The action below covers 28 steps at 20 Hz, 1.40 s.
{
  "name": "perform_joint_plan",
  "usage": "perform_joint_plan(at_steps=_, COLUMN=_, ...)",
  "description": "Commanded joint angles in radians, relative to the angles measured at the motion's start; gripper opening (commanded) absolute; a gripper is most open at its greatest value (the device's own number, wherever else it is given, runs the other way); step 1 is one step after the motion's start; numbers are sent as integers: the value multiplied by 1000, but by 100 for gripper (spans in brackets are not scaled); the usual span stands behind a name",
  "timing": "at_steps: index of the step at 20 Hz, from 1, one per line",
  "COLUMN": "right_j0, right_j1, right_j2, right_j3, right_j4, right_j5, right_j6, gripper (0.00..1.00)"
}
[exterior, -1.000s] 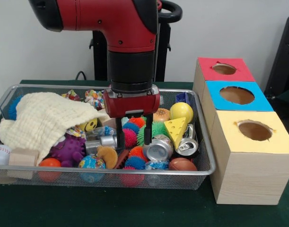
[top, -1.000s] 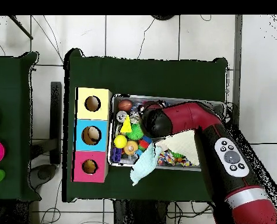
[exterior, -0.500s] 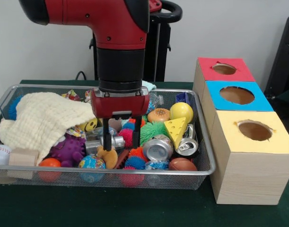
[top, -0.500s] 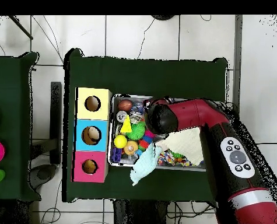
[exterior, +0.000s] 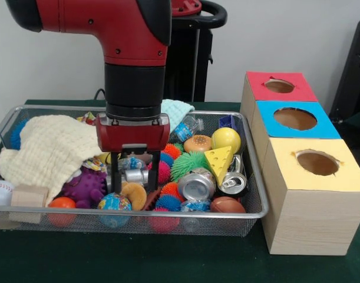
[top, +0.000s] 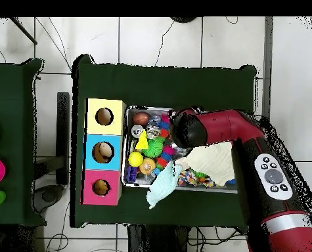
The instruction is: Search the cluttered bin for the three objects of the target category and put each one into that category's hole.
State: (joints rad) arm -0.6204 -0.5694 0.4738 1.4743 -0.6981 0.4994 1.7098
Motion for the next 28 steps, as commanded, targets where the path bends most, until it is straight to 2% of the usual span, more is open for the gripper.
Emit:
perform_joint_plan(at_steps=1, right_j0=-30, right_j1=68, right_j2=-24, right_j3=-42, right_j4=-65, right_j5=33, right_j6=-111, gripper=100)
perform_joint_plan(at_steps=16, right_j0=-68, right_j1=102, right_j2=-24, right_j3=36, right_j4=-61, right_j5=52, right_j6=-132, gripper=100)
perform_joint_plan(at_steps=28, right_j0=-83, right_j1=97, right_j2=-2, right_j3=69, right_j4=-10, right_j5=115, right_j6=-144, gripper=100)
